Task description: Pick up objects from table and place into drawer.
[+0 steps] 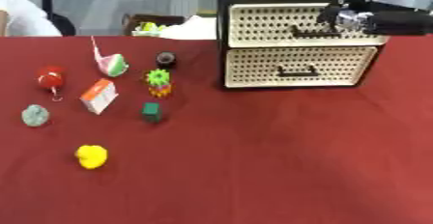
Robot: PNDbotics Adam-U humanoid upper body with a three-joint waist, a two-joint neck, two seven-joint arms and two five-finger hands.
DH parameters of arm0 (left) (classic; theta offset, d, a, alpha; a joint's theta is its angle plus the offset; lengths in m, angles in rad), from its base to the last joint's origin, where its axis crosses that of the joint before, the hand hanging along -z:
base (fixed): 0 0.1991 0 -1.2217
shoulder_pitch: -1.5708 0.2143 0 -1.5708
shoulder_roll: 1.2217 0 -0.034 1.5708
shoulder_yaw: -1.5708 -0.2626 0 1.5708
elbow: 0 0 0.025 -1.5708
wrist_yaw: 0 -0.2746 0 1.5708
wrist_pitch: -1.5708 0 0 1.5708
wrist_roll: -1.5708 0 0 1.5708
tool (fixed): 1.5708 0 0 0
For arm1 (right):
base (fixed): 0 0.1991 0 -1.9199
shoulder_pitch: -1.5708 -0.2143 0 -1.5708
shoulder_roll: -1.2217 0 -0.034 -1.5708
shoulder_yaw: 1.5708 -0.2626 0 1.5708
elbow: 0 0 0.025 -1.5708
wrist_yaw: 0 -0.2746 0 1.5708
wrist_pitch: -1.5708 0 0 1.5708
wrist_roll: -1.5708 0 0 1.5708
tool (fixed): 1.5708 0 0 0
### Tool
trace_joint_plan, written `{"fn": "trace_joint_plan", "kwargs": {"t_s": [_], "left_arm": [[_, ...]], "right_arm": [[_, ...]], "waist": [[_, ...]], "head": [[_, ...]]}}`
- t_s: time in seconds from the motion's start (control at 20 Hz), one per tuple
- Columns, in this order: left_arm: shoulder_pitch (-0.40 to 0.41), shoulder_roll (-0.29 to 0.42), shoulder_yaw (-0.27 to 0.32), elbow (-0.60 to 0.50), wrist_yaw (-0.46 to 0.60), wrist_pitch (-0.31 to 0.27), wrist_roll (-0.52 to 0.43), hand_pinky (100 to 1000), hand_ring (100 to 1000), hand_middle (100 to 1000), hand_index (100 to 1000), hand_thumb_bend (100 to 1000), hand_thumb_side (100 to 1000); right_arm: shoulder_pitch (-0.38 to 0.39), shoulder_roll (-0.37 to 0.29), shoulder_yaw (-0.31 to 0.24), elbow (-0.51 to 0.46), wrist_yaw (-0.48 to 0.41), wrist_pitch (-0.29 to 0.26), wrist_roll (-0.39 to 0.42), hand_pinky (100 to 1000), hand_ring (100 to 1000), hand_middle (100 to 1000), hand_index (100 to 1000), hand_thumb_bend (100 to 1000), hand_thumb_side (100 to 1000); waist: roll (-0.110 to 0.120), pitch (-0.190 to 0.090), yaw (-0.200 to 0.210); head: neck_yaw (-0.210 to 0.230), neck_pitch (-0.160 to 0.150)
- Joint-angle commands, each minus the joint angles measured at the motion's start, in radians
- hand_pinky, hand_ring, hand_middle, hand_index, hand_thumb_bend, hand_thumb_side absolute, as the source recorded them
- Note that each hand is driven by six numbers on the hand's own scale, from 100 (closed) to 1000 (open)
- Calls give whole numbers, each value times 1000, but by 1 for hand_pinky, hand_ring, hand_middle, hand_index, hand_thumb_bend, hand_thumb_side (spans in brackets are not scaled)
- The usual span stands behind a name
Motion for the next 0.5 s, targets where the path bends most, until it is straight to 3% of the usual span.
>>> {"fn": "trace_joint_plan", "kwargs": {"t_s": [0.05, 0.5], "left_arm": [[-12, 14, 3, -18, 5, 0, -2, 468, 582, 616, 774, 100, 821], [-13, 11, 2, -18, 6, 0, -2, 468, 582, 616, 774, 100, 823]], "right_arm": [[-7, -13, -6, 4, -4, -8, 5, 100, 100, 100, 792, 100, 1000], [0, -7, 2, 18, 16, -39, 4, 100, 100, 100, 788, 100, 1000]], "waist": [[0, -14, 2], [3, -9, 5]], "head": [[-2, -13], [-4, -16]]}}
